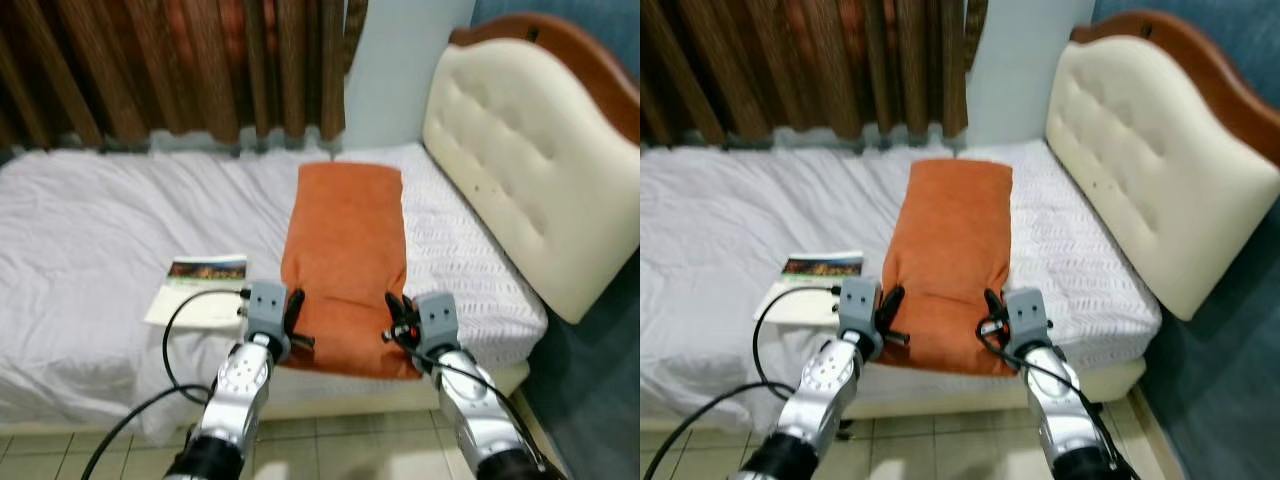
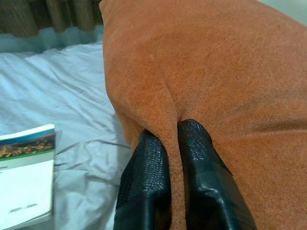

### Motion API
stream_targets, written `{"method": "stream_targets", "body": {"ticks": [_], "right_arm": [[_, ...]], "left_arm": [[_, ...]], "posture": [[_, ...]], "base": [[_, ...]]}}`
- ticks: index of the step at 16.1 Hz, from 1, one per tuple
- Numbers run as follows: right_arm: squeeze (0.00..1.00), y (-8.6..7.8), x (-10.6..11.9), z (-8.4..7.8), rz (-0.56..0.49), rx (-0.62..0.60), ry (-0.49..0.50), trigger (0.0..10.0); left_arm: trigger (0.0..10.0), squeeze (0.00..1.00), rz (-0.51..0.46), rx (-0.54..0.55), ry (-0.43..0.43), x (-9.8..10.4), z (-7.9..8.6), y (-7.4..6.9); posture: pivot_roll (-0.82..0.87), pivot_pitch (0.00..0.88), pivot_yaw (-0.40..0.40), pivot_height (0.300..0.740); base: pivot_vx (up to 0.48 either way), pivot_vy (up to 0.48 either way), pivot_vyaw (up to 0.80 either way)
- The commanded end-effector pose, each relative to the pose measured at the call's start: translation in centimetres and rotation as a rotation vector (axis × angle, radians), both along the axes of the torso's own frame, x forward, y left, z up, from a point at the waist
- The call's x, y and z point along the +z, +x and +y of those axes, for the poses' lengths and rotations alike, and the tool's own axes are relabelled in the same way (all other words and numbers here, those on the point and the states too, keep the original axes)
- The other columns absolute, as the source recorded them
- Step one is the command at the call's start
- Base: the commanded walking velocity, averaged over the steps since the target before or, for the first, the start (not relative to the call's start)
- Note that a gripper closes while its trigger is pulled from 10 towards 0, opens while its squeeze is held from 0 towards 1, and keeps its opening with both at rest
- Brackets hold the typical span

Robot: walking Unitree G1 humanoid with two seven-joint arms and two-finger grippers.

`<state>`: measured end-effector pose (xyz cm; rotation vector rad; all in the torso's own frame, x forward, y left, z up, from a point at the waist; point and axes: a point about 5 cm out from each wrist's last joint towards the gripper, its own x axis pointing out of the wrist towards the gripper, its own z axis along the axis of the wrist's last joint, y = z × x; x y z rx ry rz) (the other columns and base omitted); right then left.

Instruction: Clean up the room

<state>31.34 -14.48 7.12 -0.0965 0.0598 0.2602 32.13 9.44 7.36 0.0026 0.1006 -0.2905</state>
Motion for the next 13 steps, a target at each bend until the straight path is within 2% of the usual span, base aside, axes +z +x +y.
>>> {"method": "stream_targets", "body": {"ticks": [1,13], "right_arm": [[0.0,-0.12,0.24,-3.18,-0.018,-0.113,-0.018,10.0],[0.0,-0.43,0.13,-3.15,-0.015,-0.107,-0.007,10.0]], "left_arm": [[10.0,0.0,-0.071,0.122,-0.017,1.6,2.35,1.02],[10.0,0.0,-0.059,0.132,-0.018,1.44,2.55,1.17]], "posture": [[-0.01,0.0,-0.003,0.74],[-0.02,0.0,0.001,0.74]], "base": [[0.349,-0.326,0.0],[0.356,-0.318,0.0]]}}
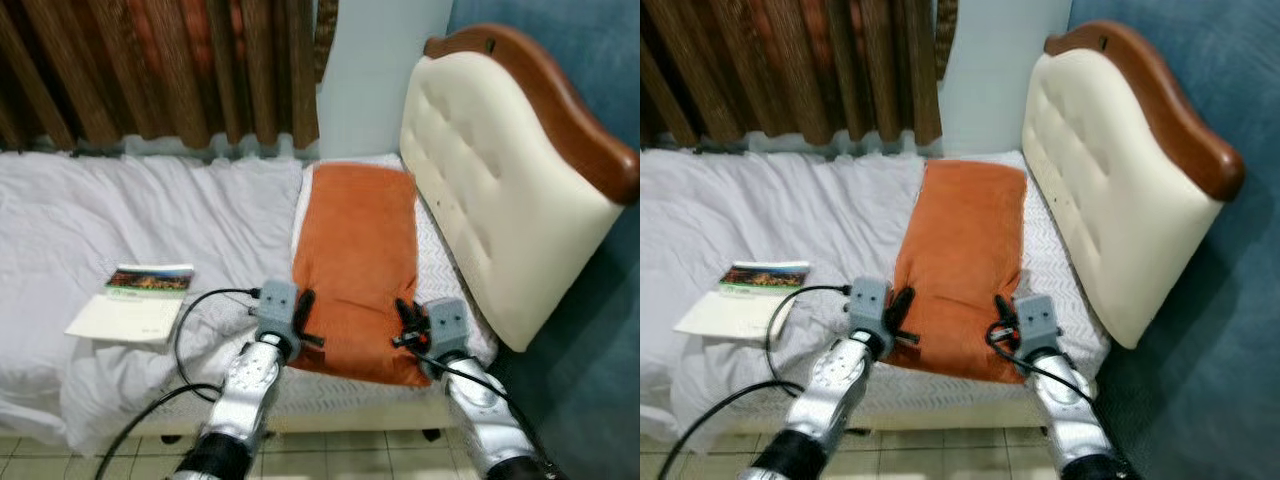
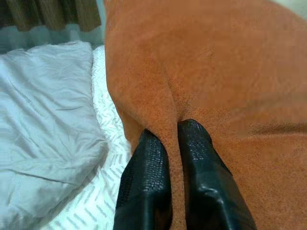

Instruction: Clean up the room

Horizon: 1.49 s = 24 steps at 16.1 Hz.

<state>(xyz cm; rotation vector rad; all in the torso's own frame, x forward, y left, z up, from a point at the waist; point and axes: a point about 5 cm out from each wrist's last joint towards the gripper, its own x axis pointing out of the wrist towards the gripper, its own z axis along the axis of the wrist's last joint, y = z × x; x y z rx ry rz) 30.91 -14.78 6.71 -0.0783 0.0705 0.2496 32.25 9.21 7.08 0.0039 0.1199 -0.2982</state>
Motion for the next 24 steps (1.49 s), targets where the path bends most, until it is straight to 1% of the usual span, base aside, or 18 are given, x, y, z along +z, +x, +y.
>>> {"method": "stream_targets", "body": {"ticks": [1,4,6,9,10,11,13,15,16,19,24], "right_arm": [[0.0,0.0,0.54,-2.85,-0.027,-0.095,-0.022,10.0],[0.0,-0.01,0.54,-2.59,-0.026,-0.074,-0.03,10.0],[0.0,-0.06,0.42,-2.48,-0.02,-0.074,-0.031,10.0],[0.0,-0.1,0.25,-2.71,-0.01,-0.085,-0.034,10.0],[0.0,-0.12,0.22,-2.75,-0.009,-0.083,-0.034,10.0],[0.0,-0.17,0.14,-2.74,-0.004,-0.077,-0.036,10.0],[0.0,-0.22,0.04,-2.66,0.0,-0.071,-0.035,10.0],[0.0,-0.27,-0.05,-2.6,0.003,-0.067,-0.034,10.0],[0.0,-0.28,-0.07,-2.59,0.004,-0.065,-0.035,10.0],[0.0,-0.32,-0.12,-2.59,0.007,-0.06,-0.037,10.0],[0.0,-0.43,-0.25,-2.57,0.013,-0.051,-0.039,10.0]], "left_arm": [[10.0,0.0,-0.078,0.14,-0.022,1.73,2.78,1.07],[10.0,0.0,-0.073,0.142,-0.033,1.69,2.64,1.05],[10.0,0.0,-0.072,0.137,-0.029,1.68,2.59,1.05],[10.0,0.0,-0.07,0.135,-0.025,1.65,2.69,1.11],[10.0,0.0,-0.07,0.137,-0.007,1.58,2.75,1.15],[10.0,0.0,-0.04,0.141,0.038,1.15,2.64,1.22],[10.0,0.0,-0.05,0.137,0.046,1.3,2.45,1.28],[10.0,0.0,-0.065,0.124,0.011,1.58,2.34,1.3],[10.0,0.0,-0.051,0.124,0.003,1.48,2.42,1.34],[10.0,0.0,-0.04,0.135,-0.002,1.36,2.57,1.42],[10.0,0.0,-0.031,0.126,-0.003,1.24,2.33,1.42]], "posture": [[-0.02,0.0,0.001,0.74],[-0.02,0.0,0.004,0.74],[-0.02,0.0,0.006,0.74],[-0.02,0.0,0.009,0.74],[-0.02,0.0,0.01,0.74],[-0.03,0.0,0.011,0.74],[-0.03,0.0,0.011,0.74],[-0.03,0.0,0.013,0.74],[-0.03,0.0,0.013,0.74],[-0.03,0.0,0.014,0.74],[-0.03,0.0,0.012,0.74]], "base": [[0.371,-0.3,0.0],[0.38,-0.287,0.0],[0.382,-0.285,0.61],[0.384,-0.284,0.19],[0.416,0.0,0.0],[0.0,0.0,0.0],[0.0,0.0,0.0],[0.0,0.0,0.0],[0.461,0.0,0.0],[0.464,0.0,0.0],[0.465,0.0,0.0]]}}
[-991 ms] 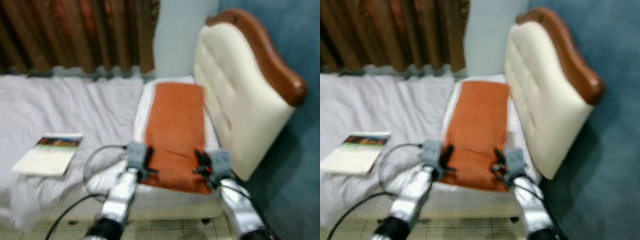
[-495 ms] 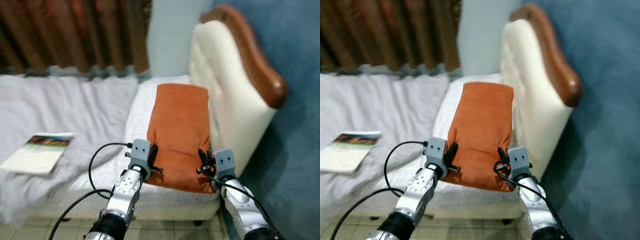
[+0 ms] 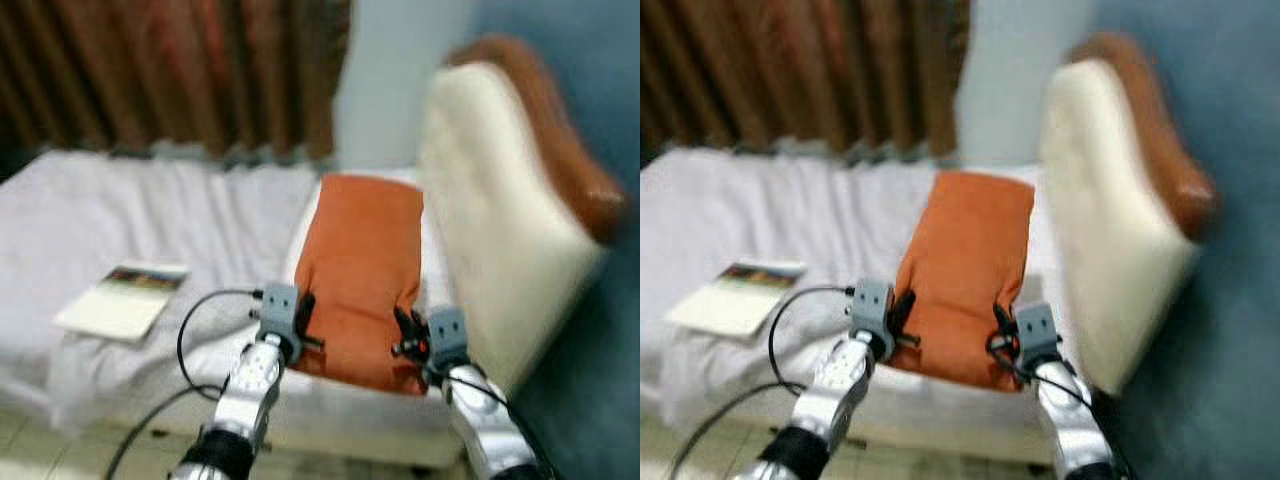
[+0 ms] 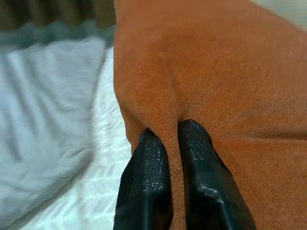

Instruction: Clean up the room

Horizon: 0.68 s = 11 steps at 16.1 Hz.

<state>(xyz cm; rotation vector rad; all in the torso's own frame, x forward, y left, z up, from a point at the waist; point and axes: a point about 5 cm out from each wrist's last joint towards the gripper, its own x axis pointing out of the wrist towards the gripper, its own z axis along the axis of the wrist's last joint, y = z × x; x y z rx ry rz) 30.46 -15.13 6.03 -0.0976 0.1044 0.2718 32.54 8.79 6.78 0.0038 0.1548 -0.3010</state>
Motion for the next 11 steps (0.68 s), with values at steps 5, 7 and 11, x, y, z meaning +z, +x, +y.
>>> {"method": "stream_targets", "body": {"ticks": [5,7,11], "right_arm": [[0.0,-0.13,0.33,-2.21,-0.017,-0.07,-0.016,10.0],[0.0,-0.18,0.27,-2.17,-0.015,-0.071,-0.015,10.0],[0.0,-0.44,0.09,-2.25,-0.01,-0.077,-0.014,10.0]], "left_arm": [[10.0,0.0,-0.051,0.091,-0.002,1.32,2.31,1.08],[10.0,0.0,-0.051,0.083,0.001,1.32,2.34,1.13],[10.0,0.0,-0.04,0.089,0.014,1.22,2.5,1.25]], "posture": [[-0.04,0.0,0.016,0.74],[-0.04,0.0,0.018,0.74],[-0.05,0.0,0.025,0.74]], "base": [[0.467,0.0,0.0],[0.48,0.0,0.0],[0.48,0.0,0.0]]}}
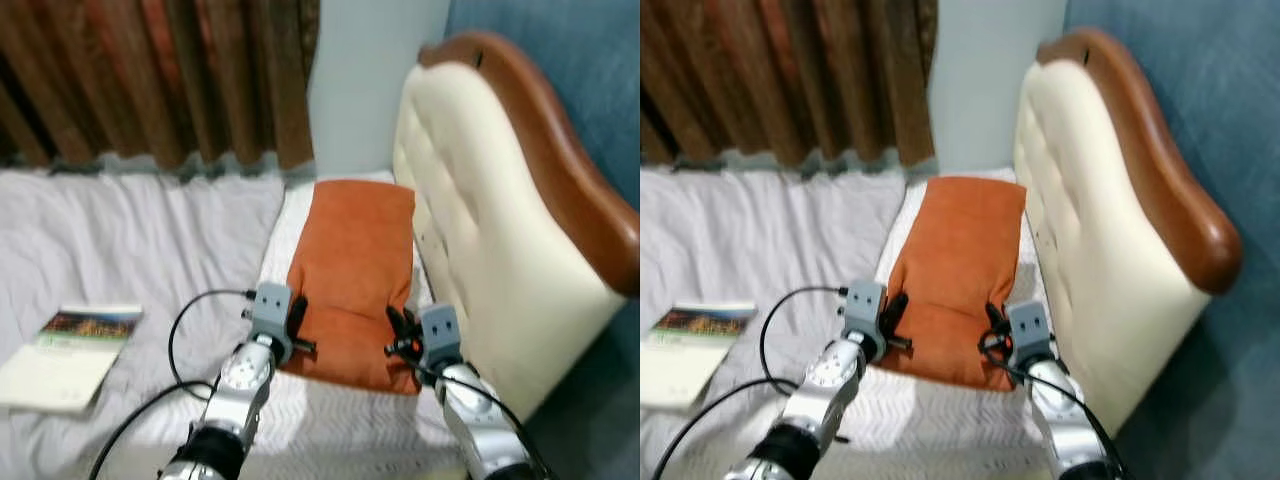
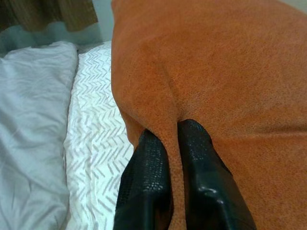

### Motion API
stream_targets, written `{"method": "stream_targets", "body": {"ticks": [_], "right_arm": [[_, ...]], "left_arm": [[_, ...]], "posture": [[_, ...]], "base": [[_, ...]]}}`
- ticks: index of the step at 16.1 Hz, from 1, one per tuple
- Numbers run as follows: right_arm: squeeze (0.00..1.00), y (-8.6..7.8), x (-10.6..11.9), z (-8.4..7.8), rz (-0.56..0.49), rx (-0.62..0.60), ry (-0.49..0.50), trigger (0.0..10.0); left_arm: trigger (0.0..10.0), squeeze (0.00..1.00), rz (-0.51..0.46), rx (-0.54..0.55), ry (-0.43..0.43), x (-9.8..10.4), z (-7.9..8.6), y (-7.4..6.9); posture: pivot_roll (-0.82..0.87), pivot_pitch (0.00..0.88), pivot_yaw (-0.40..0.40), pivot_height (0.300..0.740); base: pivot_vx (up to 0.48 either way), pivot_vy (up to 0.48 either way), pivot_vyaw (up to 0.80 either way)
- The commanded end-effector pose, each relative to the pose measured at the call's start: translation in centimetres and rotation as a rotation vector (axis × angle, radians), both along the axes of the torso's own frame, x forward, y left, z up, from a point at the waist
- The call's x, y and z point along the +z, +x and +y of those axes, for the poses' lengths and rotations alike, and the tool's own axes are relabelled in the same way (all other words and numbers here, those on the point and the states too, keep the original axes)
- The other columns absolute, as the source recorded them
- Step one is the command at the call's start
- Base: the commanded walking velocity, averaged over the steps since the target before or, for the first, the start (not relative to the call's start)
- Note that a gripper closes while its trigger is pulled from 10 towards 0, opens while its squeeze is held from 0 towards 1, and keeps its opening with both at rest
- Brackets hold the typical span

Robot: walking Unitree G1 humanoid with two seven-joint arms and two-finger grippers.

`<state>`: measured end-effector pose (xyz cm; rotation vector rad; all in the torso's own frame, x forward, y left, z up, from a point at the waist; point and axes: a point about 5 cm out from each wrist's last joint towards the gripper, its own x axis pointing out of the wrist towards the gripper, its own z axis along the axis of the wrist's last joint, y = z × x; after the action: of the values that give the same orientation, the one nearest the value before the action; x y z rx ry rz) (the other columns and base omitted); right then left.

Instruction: Clean up the room

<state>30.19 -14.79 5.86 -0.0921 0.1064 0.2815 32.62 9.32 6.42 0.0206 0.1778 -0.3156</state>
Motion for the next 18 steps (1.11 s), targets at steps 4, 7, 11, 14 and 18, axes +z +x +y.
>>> {"method": "stream_targets", "body": {"ticks": [4,7,11,14,18], "right_arm": [[0.0,-0.4,0.1,-2.5,-0.007,-0.092,-0.018,10.0],[0.0,-0.6,-0.1,-2.7,0.0,-0.097,-0.019,10.0],[0.0,-0.8,-0.3,-2.6,0.008,-0.094,-0.023,10.0],[0.0,-1.0,-0.4,-2.5,0.014,-0.088,-0.026,10.0],[0.0,-1.2,-0.6,-2.2,0.029,-0.07,-0.045,10.0]], "left_arm": [[10.0,0.0,-0.03,0.086,0.045,0.9,1.5,1.1],[10.0,0.0,-0.039,0.094,0.032,1.1,1.5,1.1],[10.0,0.0,-0.033,0.095,0.035,0.9,1.5,1.1],[10.0,0.0,-0.029,0.091,0.033,0.7,1.4,0.9],[10.0,0.0,-0.019,0.097,0.029,0.4,1.7,0.7]], "posture": [[-0.06,0.0,0.033,0.74],[-0.06,0.0,0.034,0.74],[-0.06,0.0,0.035,0.74],[-0.06,0.0,0.032,0.74],[-0.06,0.025,0.028,0.74]], "base": [[0.0,0.0,0.0],[0.406,-0.092,0.0],[0.391,-0.276,0.0],[0.393,-0.27,0.0],[0.203,-0.067,0.0]]}}
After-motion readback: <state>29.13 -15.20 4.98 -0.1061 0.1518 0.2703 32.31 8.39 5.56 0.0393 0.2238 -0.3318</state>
